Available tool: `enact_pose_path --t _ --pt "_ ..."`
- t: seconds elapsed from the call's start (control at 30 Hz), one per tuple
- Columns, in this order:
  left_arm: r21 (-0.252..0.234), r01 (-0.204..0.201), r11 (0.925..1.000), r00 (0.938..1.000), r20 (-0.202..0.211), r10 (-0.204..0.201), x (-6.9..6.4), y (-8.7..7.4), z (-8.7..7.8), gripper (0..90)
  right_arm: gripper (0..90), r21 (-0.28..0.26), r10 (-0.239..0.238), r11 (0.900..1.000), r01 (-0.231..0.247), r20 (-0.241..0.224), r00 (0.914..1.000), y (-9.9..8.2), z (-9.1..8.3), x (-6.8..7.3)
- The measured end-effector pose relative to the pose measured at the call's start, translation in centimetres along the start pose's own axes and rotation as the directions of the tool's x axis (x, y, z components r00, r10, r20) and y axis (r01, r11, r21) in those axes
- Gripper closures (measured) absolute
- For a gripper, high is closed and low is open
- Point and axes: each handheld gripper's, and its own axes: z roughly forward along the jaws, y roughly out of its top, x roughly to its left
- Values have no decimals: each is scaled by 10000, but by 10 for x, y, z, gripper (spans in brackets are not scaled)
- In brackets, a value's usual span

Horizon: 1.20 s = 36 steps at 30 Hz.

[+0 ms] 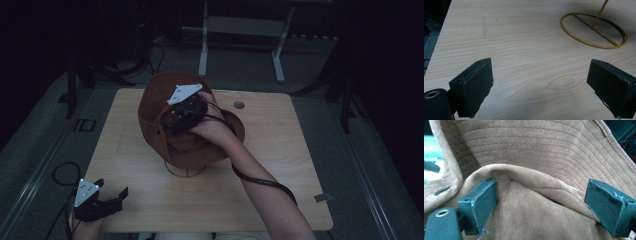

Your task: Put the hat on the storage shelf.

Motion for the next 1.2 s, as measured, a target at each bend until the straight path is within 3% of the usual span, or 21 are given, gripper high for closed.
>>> enact_pose_path --t 0.1,0.23,0.33,0.5,0.67,0.83,1.2 --pt "-24 118 9999 9999 70 -118 0 0 0 74 107 5 -321 9995 321 67 9995 -1 -1 5" --pt "15 125 9999 9999 76 -126 1 0 1 74 120 -398 155 9991 -171 -386 9991 -6 -6 -3" --pt "36 139 9999 9999 65 -139 1 -1 1 74 141 -421 386 9983 -405 -436 9983 -6 -13 -6" --pt "77 136 9999 9999 36 -136 1 -1 2 73 134 -515 243 9983 -273 -578 9980 -4 -25 -7" --pt "38 109 9999 9999 3 -109 1 -2 2 73 136 -742 258 9969 -278 -286 9993 -6 -45 -9" --pt "-53 80 10000 10000 -35 -80 1 -3 3 73 137 -797 862 9928 -890 -373 9956 -18 -62 -15" --pt "-277 -114 9996 9999 65 116 -2 -4 6 72 138 -1015 1495 9831 -1523 -344 9882 -57 -95 -23"
